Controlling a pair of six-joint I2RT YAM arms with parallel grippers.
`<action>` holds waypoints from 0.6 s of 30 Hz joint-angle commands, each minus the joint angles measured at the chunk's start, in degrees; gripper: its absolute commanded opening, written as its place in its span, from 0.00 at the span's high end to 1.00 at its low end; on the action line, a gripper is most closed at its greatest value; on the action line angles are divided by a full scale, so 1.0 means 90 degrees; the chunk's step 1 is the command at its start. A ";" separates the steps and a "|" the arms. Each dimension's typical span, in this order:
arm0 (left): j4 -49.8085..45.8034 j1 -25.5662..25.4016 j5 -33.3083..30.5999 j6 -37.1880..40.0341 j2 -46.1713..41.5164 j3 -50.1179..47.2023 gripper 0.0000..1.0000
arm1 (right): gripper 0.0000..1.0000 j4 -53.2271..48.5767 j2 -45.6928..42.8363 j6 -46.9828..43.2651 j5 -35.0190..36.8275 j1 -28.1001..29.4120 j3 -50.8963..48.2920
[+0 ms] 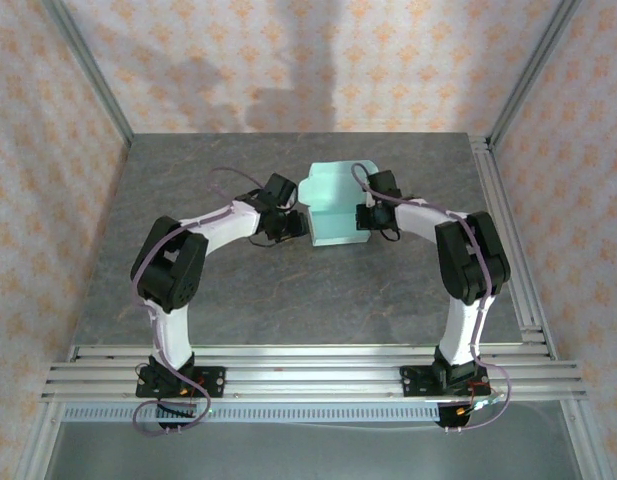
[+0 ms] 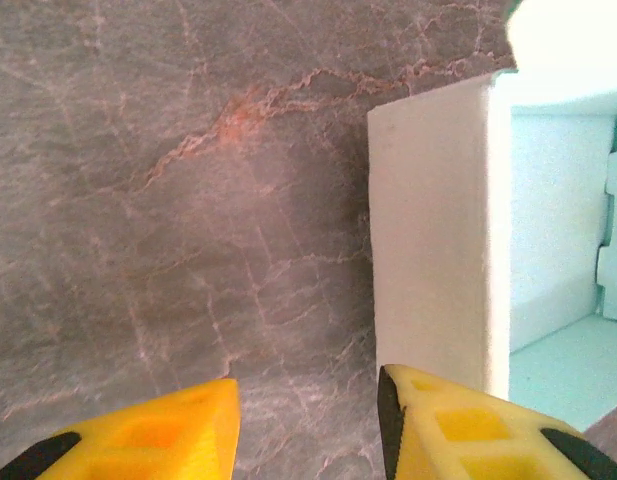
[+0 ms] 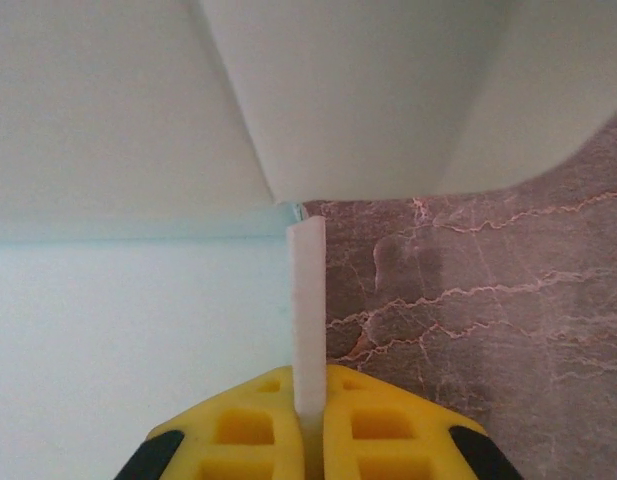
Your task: Fold the paper box
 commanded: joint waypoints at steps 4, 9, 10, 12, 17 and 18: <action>0.0317 0.0082 -0.0446 -0.0152 -0.0687 -0.0550 0.55 | 1.00 -0.0283 0.0042 0.0006 0.1383 0.0398 -0.0109; 0.0691 0.0380 -0.0573 -0.0476 -0.1016 -0.1121 0.49 | 1.00 -0.0333 0.0009 0.0132 0.2188 0.0621 -0.0190; 0.0730 0.0432 -0.0622 -0.0524 -0.1069 -0.1207 0.48 | 1.00 -0.0317 -0.0048 0.0145 0.2216 0.0644 -0.0217; 0.0795 0.0571 -0.0761 -0.0648 -0.1210 -0.1378 0.45 | 1.00 -0.0216 -0.0277 0.0184 0.2246 0.0657 -0.0297; 0.1071 0.0972 -0.0821 -0.0953 -0.1463 -0.1775 0.35 | 1.00 0.0400 -0.1161 0.0437 0.1678 0.0622 -0.0604; 0.1091 0.1045 -0.0741 -0.0952 -0.1452 -0.1788 0.34 | 1.00 0.0530 -0.1344 0.0525 0.1406 0.0602 -0.0655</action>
